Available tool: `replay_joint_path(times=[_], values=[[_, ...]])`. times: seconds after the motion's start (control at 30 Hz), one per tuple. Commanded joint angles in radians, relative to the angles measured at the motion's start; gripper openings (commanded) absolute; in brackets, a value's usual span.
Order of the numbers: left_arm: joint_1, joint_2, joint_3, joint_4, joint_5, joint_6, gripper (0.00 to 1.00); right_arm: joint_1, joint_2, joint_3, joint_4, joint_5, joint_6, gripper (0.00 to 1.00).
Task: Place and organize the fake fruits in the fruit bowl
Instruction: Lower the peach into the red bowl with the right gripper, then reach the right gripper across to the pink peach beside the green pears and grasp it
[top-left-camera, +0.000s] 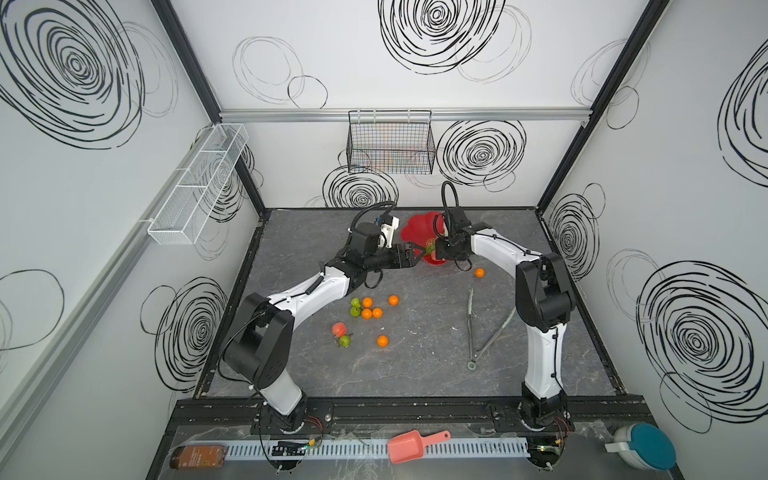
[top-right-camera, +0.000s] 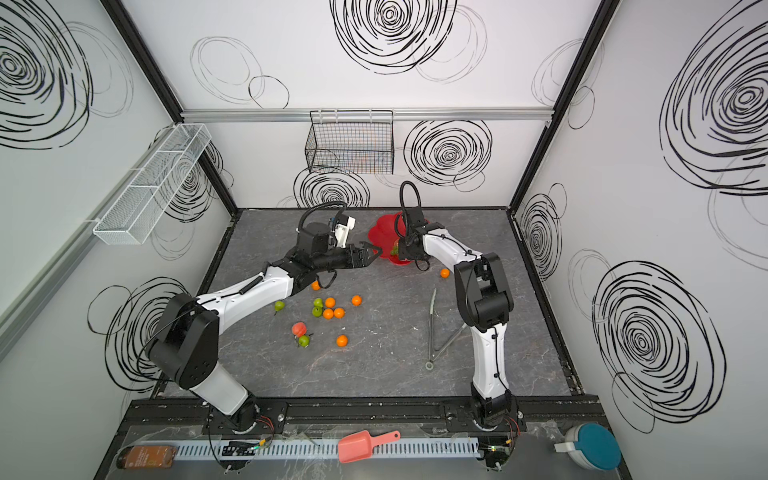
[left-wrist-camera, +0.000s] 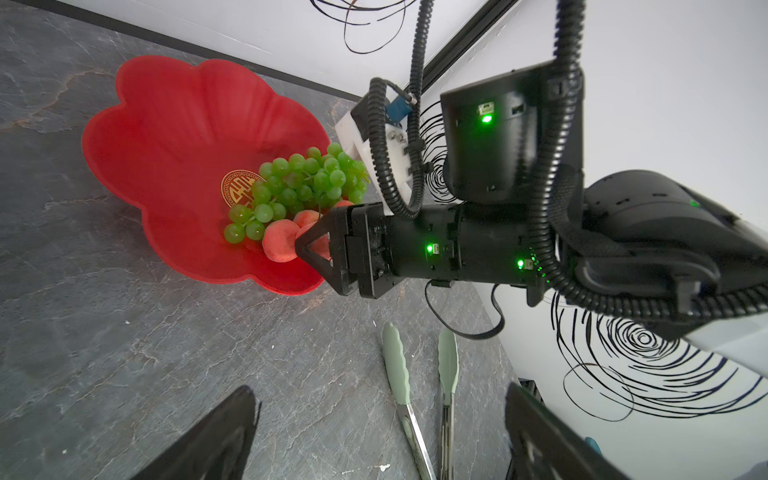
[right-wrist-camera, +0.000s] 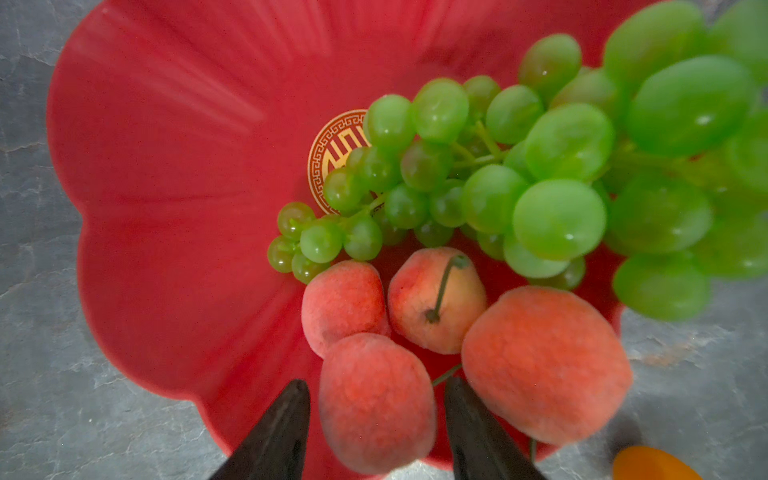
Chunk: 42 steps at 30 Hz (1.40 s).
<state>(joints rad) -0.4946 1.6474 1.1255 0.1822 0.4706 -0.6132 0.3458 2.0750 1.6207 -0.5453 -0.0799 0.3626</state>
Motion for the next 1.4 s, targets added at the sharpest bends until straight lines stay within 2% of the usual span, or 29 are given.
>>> replay_joint_path(times=[0.0,0.43,0.77,1.23,1.37], values=[[0.001,-0.023,-0.003,0.028,-0.007,0.015,0.96,0.004,-0.059,0.025,-0.033,0.009,0.007,0.57],[0.004,-0.155,-0.014,-0.110,-0.083,0.039,0.96,0.053,-0.292,-0.217,0.119,-0.041,0.030,0.57],[0.026,-0.297,-0.154,-0.177,-0.087,-0.009,0.96,0.132,-0.360,-0.313,0.174,-0.029,0.060,0.58],[0.219,-0.561,-0.369,-0.321,-0.060,0.011,0.96,0.306,-0.290,-0.307,0.210,-0.020,0.110,0.57],[0.288,-0.637,-0.435,-0.344,-0.023,0.010,0.96,0.351,-0.271,-0.296,0.197,-0.011,0.113,0.58]])
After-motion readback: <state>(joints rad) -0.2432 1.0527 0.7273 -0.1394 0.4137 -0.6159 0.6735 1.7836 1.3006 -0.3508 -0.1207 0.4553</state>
